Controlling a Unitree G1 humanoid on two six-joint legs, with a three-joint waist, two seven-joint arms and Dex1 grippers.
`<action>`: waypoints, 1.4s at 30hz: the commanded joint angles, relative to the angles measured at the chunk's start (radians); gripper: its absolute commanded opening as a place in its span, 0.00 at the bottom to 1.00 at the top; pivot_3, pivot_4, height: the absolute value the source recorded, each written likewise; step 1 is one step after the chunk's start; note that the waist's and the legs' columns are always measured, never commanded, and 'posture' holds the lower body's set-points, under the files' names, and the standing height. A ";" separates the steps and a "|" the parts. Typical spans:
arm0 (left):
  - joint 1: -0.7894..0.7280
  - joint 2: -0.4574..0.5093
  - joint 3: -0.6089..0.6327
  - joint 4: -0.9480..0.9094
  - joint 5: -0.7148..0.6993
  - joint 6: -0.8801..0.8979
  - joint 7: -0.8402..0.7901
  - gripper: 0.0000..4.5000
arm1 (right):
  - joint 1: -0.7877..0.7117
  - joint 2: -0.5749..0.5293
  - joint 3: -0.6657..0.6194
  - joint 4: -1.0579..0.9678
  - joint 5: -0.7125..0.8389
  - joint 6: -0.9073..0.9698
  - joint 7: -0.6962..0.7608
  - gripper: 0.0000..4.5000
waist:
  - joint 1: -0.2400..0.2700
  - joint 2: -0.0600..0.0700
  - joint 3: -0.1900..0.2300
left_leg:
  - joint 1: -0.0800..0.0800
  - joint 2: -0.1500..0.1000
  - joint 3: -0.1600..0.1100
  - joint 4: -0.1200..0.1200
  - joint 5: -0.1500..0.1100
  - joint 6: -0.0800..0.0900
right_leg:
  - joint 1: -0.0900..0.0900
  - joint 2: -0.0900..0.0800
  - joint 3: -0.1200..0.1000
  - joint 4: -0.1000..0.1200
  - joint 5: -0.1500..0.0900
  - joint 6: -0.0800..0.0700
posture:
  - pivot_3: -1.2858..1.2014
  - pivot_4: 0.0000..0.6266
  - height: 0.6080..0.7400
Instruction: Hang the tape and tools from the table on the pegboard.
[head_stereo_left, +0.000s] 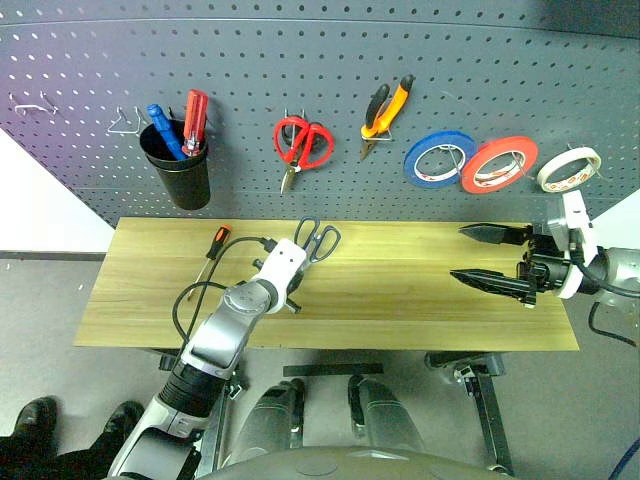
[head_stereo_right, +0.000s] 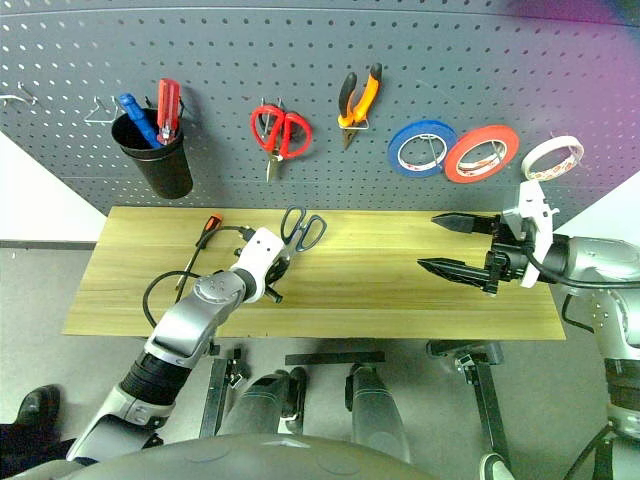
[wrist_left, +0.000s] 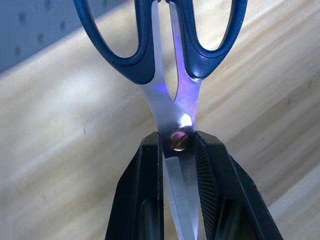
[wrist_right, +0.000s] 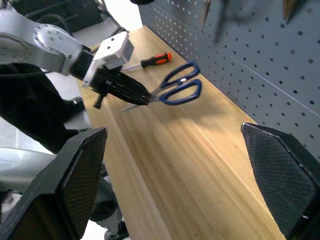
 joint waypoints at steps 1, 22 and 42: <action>0.009 0.031 -0.024 -0.035 0.049 -0.156 -0.018 0.12 | 0.013 -0.016 -0.039 0.007 0.028 -0.017 0.053 1.00 | -0.001 0.000 0.000 | 0.000 0.000 0.000 0.000 0.000 0.000 | 0.000 0.000 0.000 0.000 0.000 0.000 | 0.47 0.41 1.00; 0.234 0.072 0.070 -0.126 0.066 -0.596 -0.020 0.12 | 0.035 0.007 -0.098 0.081 0.097 -0.055 0.171 1.00 | -0.002 0.003 -0.001 | 0.001 0.000 0.001 0.000 0.000 0.000 | 0.000 -0.001 0.000 0.000 0.000 0.000 | 0.47 0.38 1.00; 0.216 0.041 0.182 -0.149 0.106 -0.914 0.069 0.12 | -0.002 0.043 -0.130 0.216 0.128 -0.029 0.152 1.00 | 0.000 0.004 -0.002 | 0.001 0.000 0.004 0.001 0.000 0.001 | 0.001 -0.007 -0.008 0.001 0.001 0.000 | 0.47 0.36 1.00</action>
